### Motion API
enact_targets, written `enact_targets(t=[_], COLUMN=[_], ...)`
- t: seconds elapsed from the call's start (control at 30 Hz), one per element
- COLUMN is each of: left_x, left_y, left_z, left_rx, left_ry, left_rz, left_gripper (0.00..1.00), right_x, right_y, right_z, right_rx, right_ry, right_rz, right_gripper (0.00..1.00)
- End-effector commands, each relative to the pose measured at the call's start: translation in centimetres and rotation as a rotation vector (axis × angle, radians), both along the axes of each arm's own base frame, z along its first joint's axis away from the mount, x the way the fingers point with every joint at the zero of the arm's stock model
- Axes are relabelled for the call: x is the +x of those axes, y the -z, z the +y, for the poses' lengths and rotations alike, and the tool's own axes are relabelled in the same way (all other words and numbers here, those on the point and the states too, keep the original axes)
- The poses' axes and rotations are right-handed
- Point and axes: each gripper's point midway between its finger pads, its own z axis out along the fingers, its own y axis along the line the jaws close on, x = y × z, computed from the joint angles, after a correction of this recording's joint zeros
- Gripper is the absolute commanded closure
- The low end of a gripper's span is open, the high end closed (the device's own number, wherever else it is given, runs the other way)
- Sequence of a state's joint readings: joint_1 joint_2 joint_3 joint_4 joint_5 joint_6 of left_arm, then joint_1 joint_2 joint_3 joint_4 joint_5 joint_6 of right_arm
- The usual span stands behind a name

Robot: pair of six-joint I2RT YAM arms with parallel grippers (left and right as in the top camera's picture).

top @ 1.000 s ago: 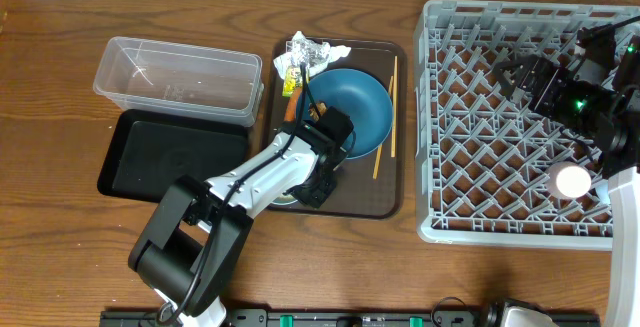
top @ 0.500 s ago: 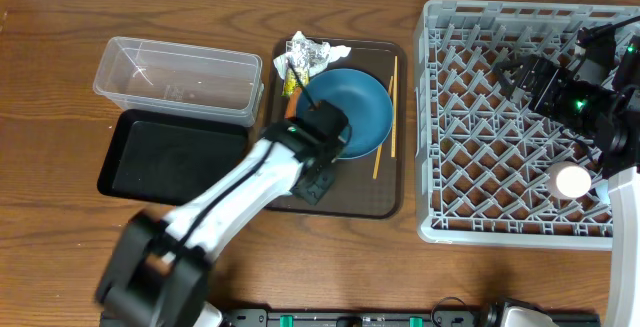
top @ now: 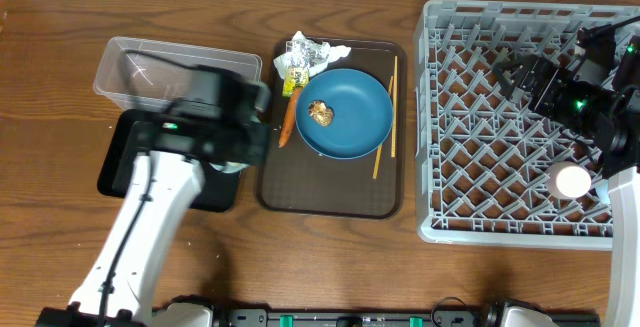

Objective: Sort waste into correct bins and load items into the dishwasher rack
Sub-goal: 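Tip white cup over black tray with left gripper, pouring out rice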

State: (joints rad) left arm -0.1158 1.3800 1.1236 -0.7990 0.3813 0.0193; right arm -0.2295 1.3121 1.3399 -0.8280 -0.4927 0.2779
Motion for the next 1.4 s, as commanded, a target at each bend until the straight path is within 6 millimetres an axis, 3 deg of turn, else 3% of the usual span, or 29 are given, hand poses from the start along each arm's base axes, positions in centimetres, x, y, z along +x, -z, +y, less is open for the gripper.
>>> enact_targets(t=[0.0,0.2,0.4,0.5,0.8,1.1,1.37], left_x=[0.5,0.6,0.0,-0.7,-1.5,-2.0,-1.8], left_y=[-3.1,-4.1,-2.2,-2.2,-2.0,-3.0,-2.0], left_z=[-0.9,1.4,3.9,4.8,9.6,9.4,9.7], left_rx=[-0.303,-0.555,-0.702,-0.787,-0.837,-0.874,-0.844], left_ry=[0.028,0.052,0.028,0.038,-0.083,-0.022,-0.027], left_rz=[-0.037,-0.136,-0.249,-0.319,-0.429,-0.495,-0.494], left_gripper=[0.94,0.94,0.94,0.94,0.94,0.94,0.94], right_x=[0.0,-0.1,-0.2,-0.4,-0.5,-0.6,-0.6], right_y=[-0.1,0.0,0.1,0.3,0.4,0.4,0.5], right_z=[0.2,0.2,0.3,0.3,0.3,0.3,0.3], right_rx=[0.000,0.002,0.003,0.005,0.007,0.007,0.008], right_ry=[-0.001,-0.001,-0.001,-0.001,-0.001,-0.001,-0.001], right_rz=[0.002,0.011,0.019,0.027,0.036,0.038,0.040], right_gripper=[0.01,0.01,0.01,0.01,0.01,0.01,0.01])
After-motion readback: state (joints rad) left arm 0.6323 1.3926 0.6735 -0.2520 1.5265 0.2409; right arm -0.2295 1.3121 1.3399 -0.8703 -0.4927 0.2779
